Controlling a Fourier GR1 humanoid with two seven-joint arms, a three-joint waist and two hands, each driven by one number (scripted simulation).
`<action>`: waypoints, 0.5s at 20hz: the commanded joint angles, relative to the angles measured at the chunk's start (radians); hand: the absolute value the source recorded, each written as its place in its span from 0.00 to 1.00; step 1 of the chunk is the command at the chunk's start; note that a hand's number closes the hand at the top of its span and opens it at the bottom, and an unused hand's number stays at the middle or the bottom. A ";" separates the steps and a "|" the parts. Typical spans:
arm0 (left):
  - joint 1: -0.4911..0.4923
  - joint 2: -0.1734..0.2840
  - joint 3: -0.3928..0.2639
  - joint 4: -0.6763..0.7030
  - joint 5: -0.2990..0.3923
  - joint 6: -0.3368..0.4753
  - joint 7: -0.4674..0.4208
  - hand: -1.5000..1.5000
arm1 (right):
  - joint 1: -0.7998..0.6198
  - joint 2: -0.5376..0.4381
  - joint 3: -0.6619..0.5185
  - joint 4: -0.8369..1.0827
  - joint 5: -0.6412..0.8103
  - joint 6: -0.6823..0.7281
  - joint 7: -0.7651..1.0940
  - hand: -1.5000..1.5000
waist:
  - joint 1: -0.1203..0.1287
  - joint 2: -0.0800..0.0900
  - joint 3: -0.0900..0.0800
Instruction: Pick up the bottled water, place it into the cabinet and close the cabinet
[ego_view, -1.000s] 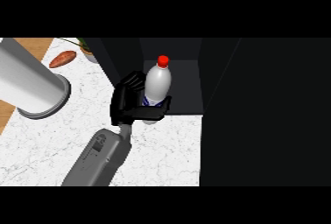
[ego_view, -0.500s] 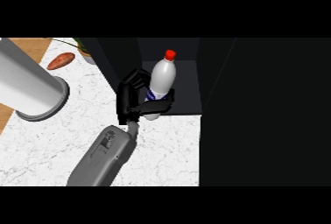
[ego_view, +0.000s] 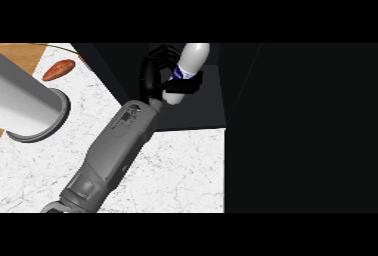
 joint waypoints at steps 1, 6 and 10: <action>-0.128 -0.030 0.047 0.217 -0.024 -0.001 -0.082 1.00 | -0.012 -0.005 -0.008 -0.015 -0.005 -0.013 0.024 0.00 | 0.003 0.002 -0.001; -0.128 -0.026 0.056 0.360 -0.074 0.037 -0.176 1.00 | 0.020 -0.016 -0.024 0.011 -0.013 0.018 -0.037 0.00 | 0.004 0.002 0.000; -0.187 0.010 0.080 0.467 -0.092 0.073 -0.189 1.00 | 0.013 -0.014 -0.001 0.004 -0.013 0.018 -0.018 0.00 | -0.010 0.010 -0.001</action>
